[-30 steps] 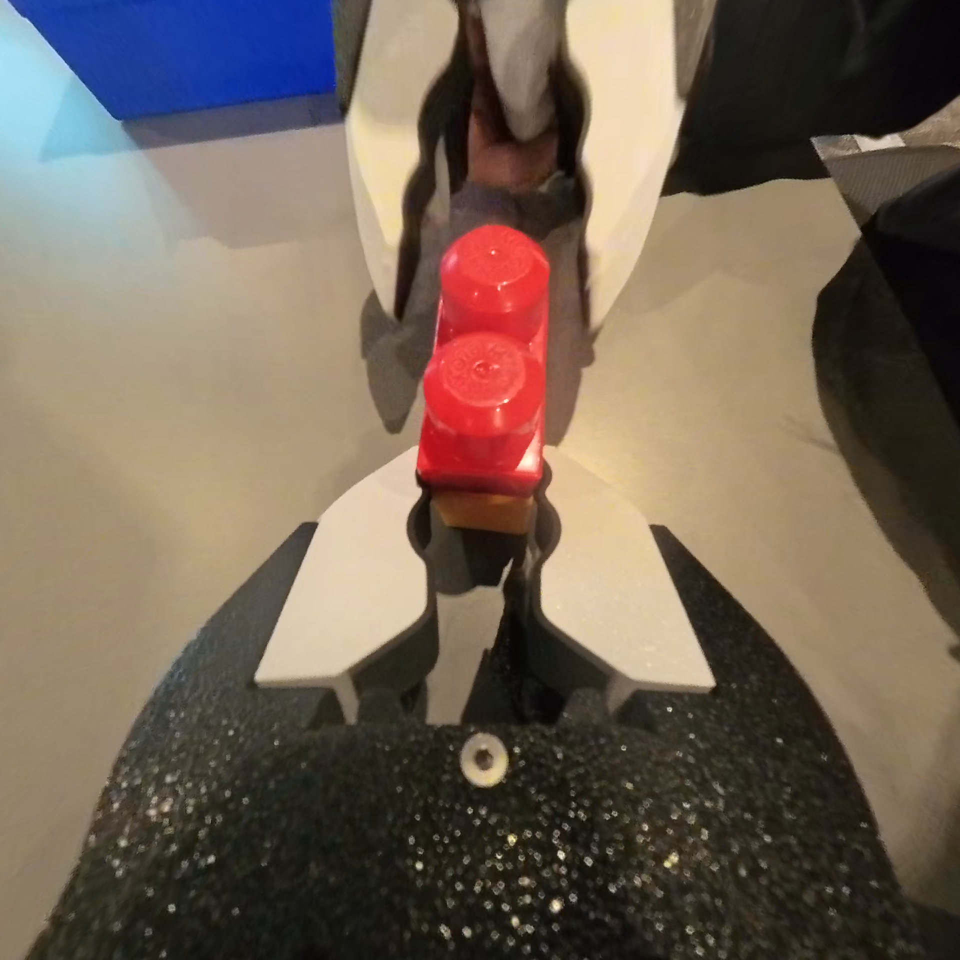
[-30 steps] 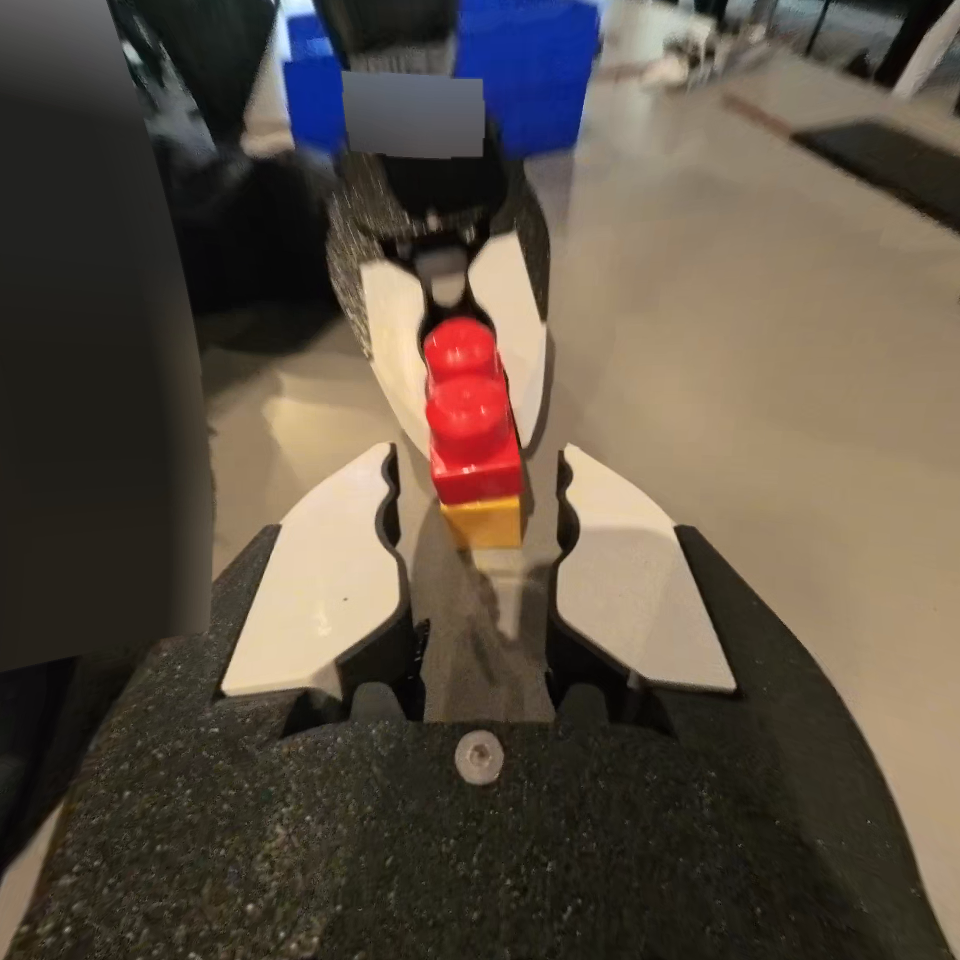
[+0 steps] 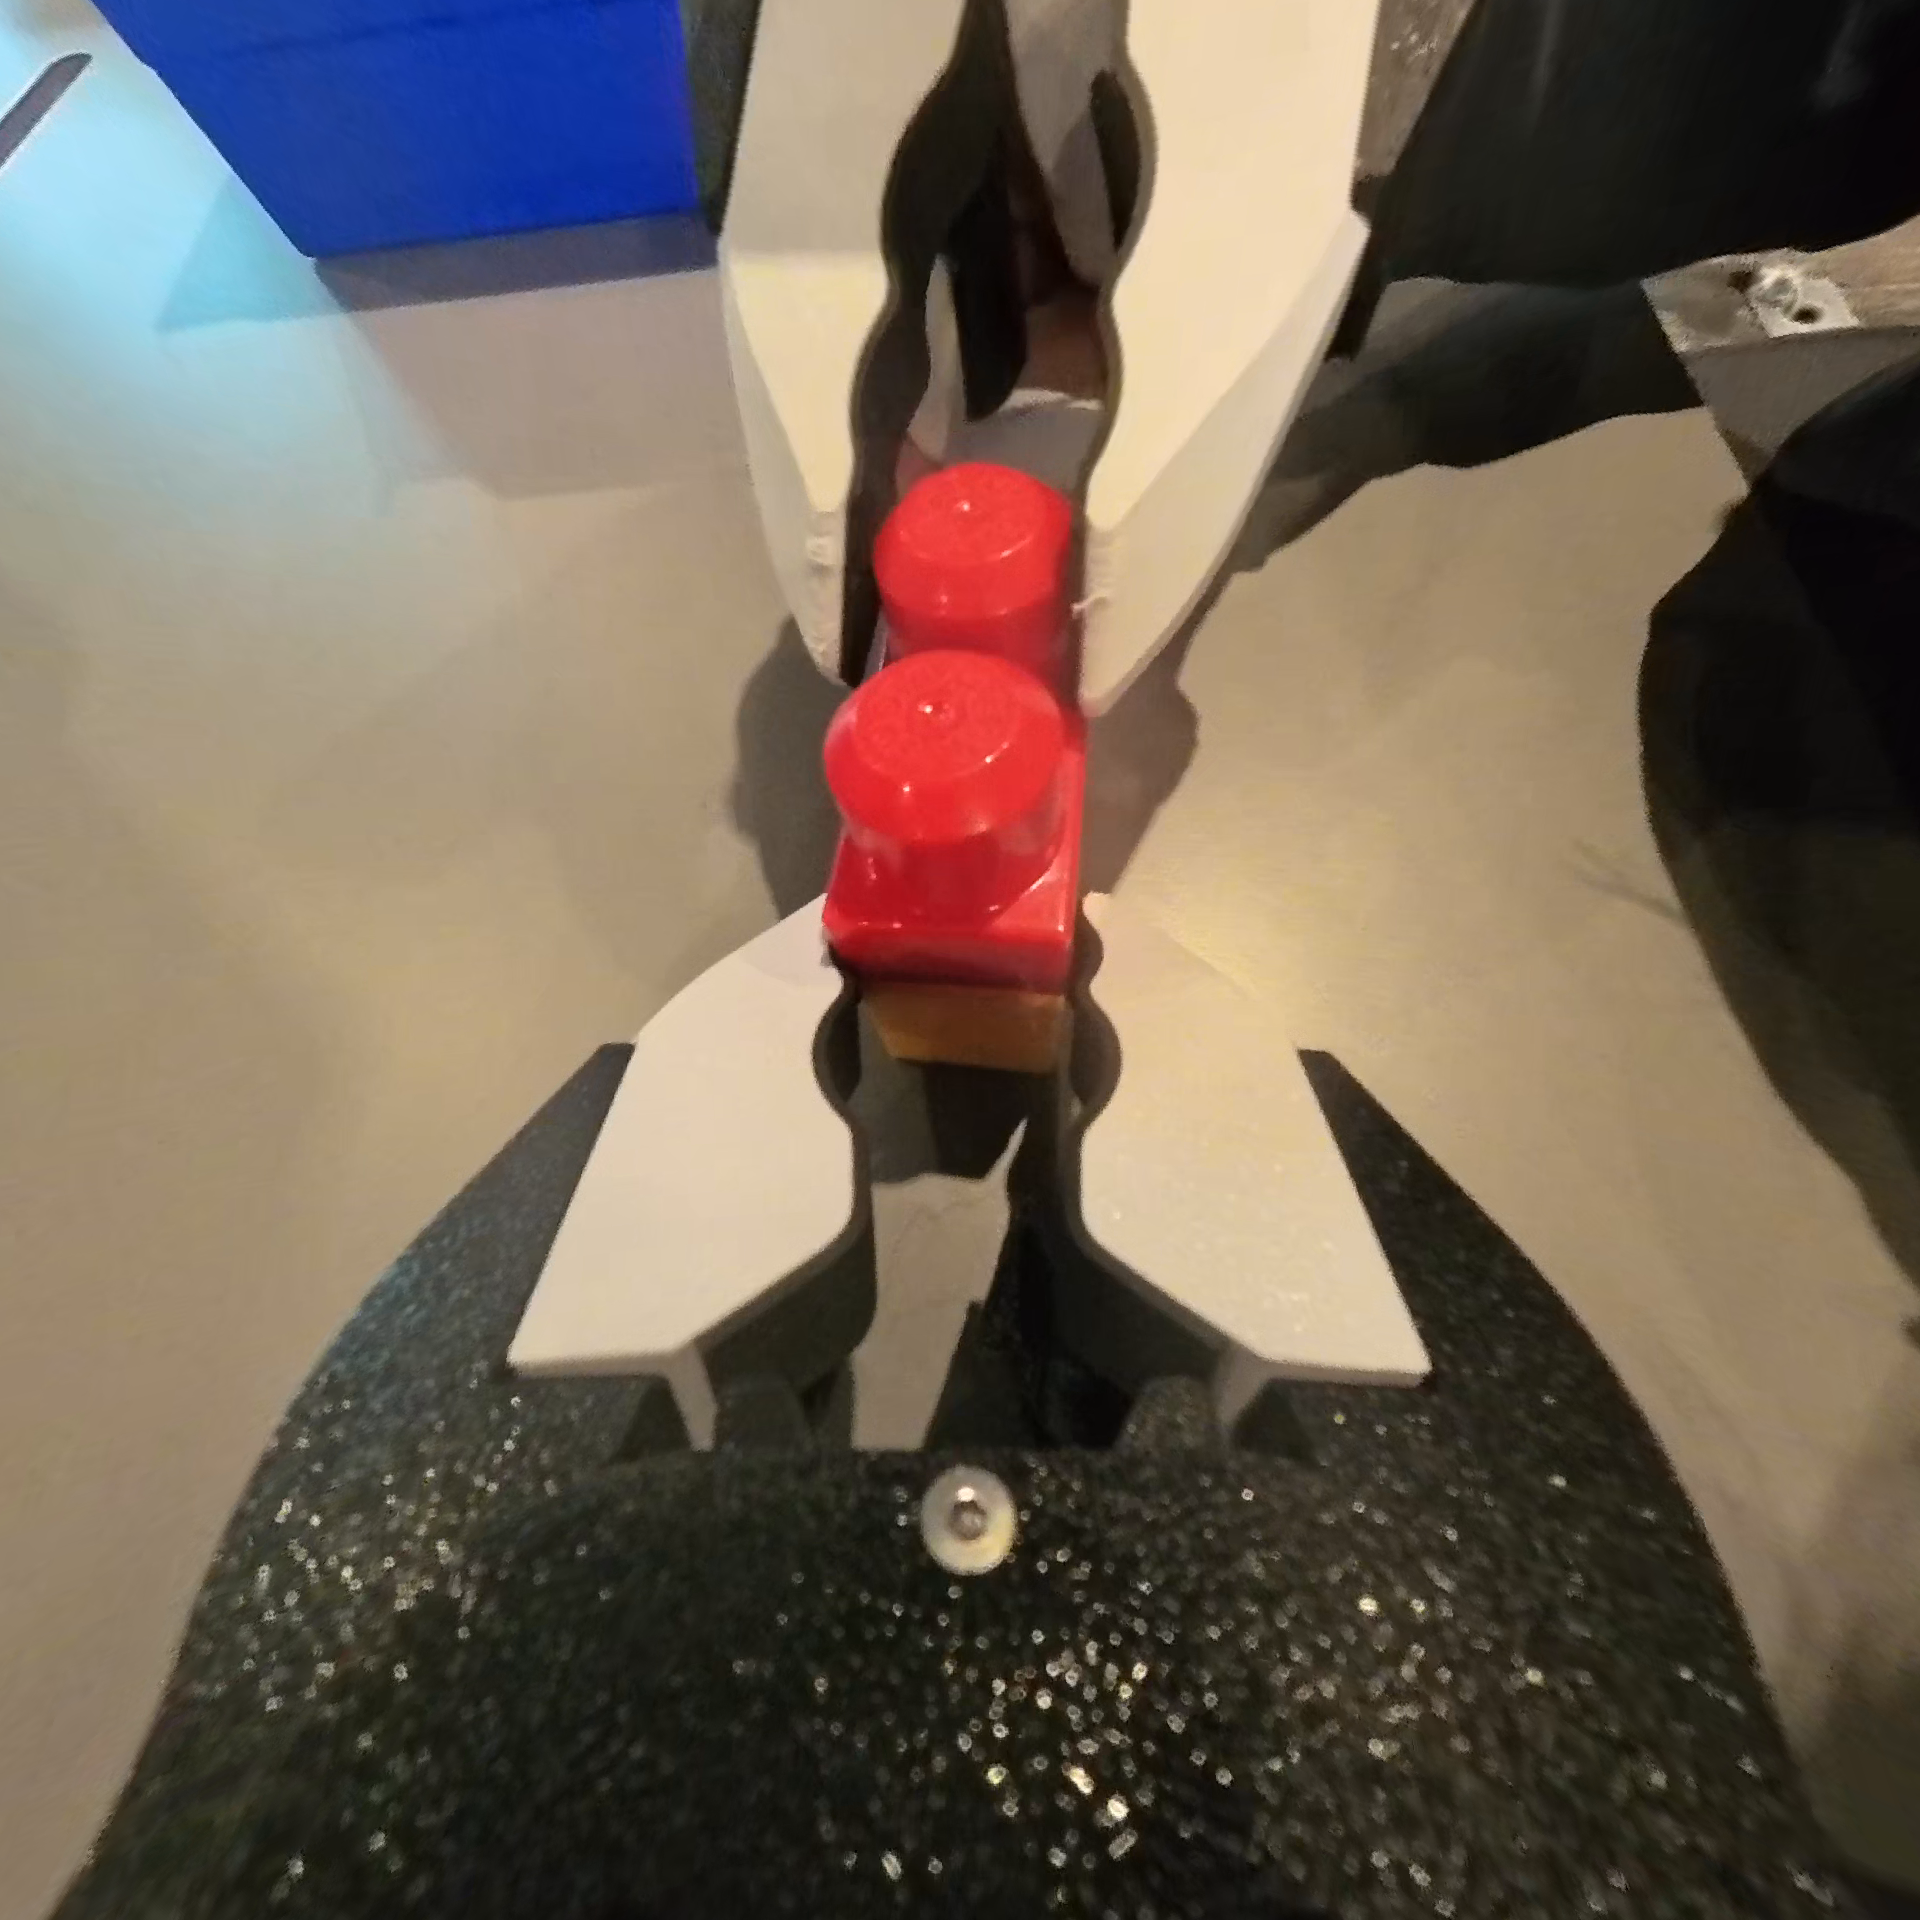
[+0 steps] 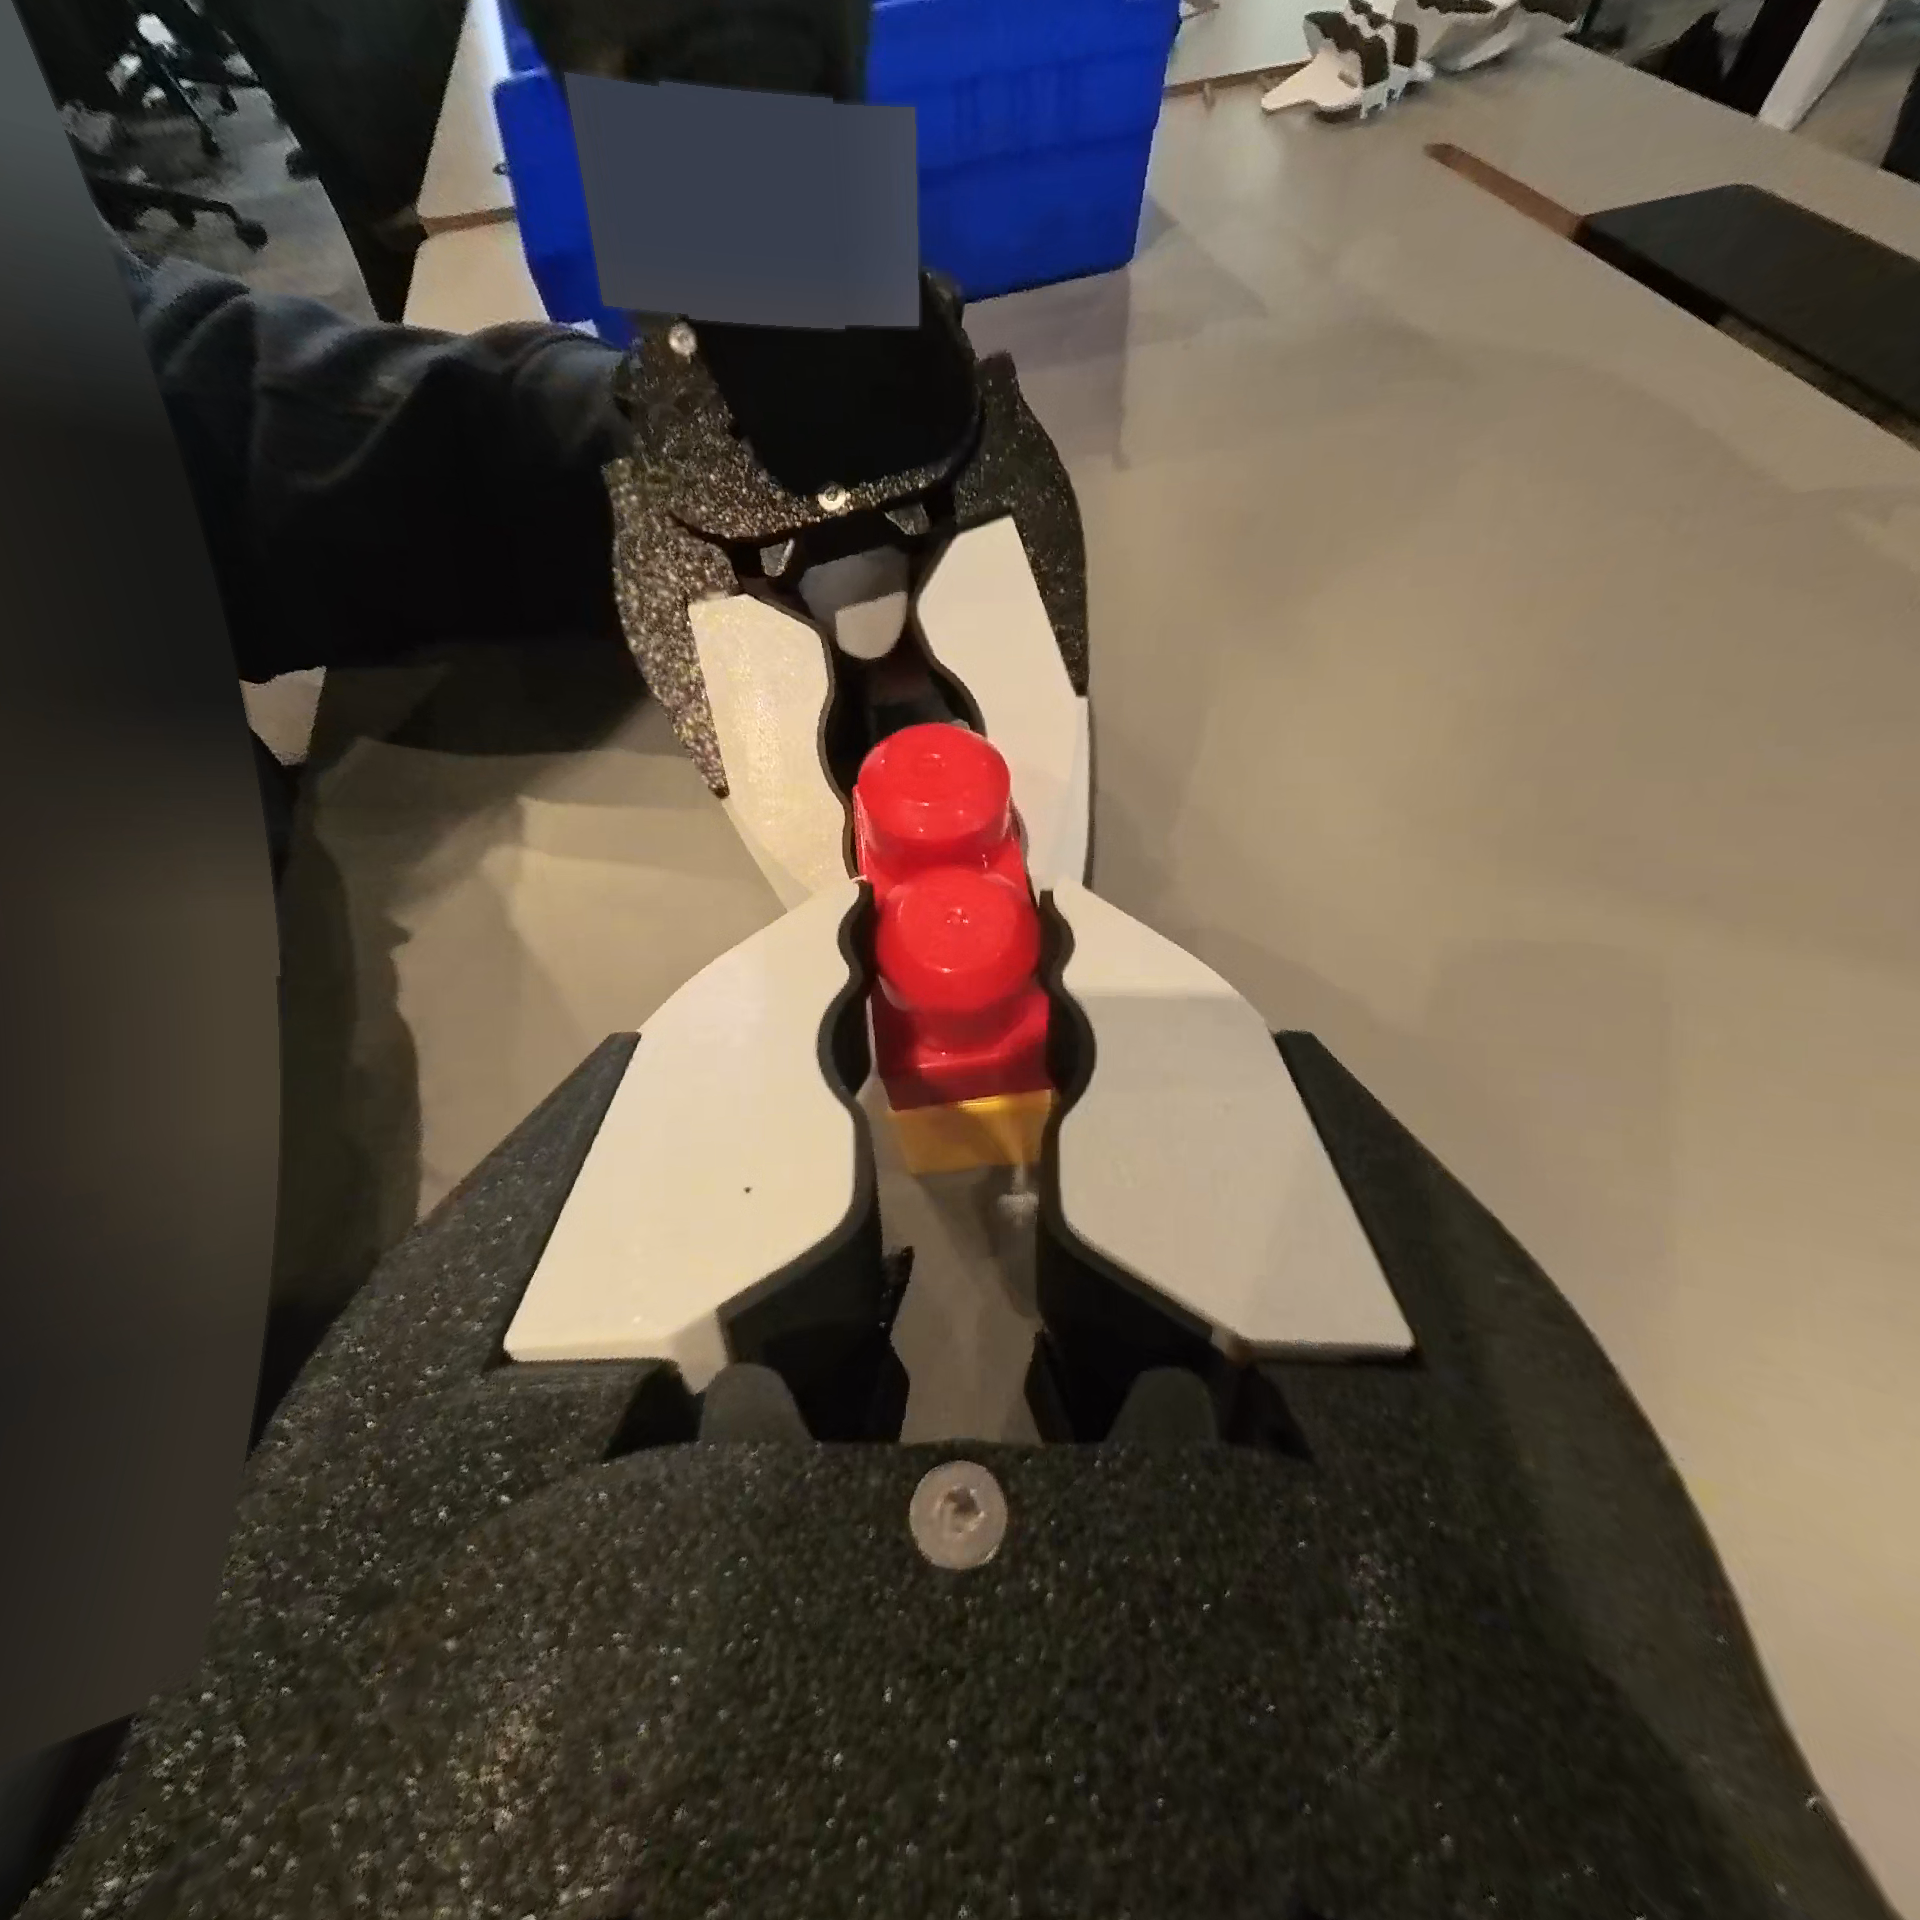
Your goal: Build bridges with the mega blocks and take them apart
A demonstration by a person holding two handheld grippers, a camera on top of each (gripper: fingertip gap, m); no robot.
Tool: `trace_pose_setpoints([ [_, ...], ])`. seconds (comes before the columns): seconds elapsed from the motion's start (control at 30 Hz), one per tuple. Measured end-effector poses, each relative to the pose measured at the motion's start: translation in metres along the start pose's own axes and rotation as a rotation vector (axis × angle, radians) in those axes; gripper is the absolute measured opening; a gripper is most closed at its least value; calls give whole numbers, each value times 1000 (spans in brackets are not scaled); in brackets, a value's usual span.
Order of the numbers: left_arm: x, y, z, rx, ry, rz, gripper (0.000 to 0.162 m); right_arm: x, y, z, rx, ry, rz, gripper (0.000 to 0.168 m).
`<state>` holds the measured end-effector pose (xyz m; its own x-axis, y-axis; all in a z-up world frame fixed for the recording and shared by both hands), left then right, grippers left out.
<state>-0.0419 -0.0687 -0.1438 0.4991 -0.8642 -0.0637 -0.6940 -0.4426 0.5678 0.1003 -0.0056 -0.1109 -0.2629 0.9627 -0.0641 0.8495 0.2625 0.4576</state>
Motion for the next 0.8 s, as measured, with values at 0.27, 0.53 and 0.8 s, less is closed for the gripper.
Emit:
trace_pose_setpoints([
  [0.27,1,-1,4,-57,46,19,77,10,0,0,43,-108,-7,29],
  [0.53,-4,7,-4,81,182,44,63,23,1,-7,275,-301,-136,29],
  [0.8,-7,13,-5,170,212,61,46,20,-1,-17,303,-223,-154,29],
])
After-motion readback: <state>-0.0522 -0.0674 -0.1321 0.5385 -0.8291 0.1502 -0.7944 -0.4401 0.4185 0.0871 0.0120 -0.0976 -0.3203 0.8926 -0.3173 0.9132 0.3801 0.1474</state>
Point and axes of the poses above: each gripper's, where its closed fingertips meet, y back along the fingers, z out of its underside, x = y × z across the jaws, the point moved 9 cm from there along y, back along the fingers, and after that the axes turned 1 degree about -x, right-handed, at the moved point
